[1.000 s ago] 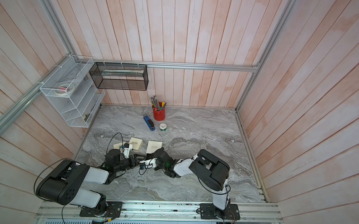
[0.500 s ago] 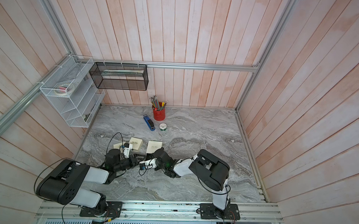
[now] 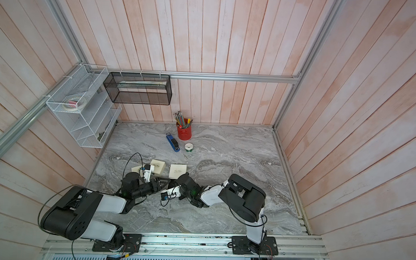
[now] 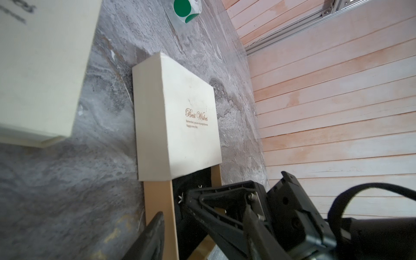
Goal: Place the earrings into the drawer-style jewelry box
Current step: Insert the earring into the inner lining.
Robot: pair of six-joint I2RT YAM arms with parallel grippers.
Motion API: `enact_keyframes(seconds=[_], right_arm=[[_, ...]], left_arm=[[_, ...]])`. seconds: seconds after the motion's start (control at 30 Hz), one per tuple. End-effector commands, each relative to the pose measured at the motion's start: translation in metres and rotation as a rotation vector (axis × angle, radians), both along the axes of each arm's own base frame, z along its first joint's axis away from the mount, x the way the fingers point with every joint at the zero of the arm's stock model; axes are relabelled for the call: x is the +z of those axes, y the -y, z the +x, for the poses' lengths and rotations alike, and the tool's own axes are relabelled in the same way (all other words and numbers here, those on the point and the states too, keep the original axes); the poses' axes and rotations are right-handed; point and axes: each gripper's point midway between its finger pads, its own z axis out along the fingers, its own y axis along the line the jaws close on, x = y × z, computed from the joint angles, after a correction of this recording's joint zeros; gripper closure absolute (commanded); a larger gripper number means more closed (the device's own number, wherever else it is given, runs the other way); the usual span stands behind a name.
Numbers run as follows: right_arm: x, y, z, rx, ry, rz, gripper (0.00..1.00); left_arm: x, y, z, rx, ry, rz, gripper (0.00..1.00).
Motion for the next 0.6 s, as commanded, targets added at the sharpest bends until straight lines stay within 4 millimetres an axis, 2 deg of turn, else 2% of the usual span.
enact_keyframes(seconds=[0.0,0.17,0.27,0.57], right_arm=[[-0.015,0.009,-0.009,0.009,-0.064,-0.042,1.0],[-0.011,0.012,-0.003,-0.013,-0.065,-0.033,1.0],[-0.007,0.013,-0.001,-0.021,-0.066,-0.021,0.94],[0.003,0.011,0.001,-0.031,-0.074,0.017,0.87]], left_arm=[[0.013,0.003,0.004,-0.01,0.046,-0.017,0.43],[0.013,0.001,0.006,0.0,0.046,-0.016,0.43],[0.014,0.0,0.007,0.004,0.049,-0.015,0.43],[0.015,-0.001,0.008,0.006,0.051,-0.009,0.43]])
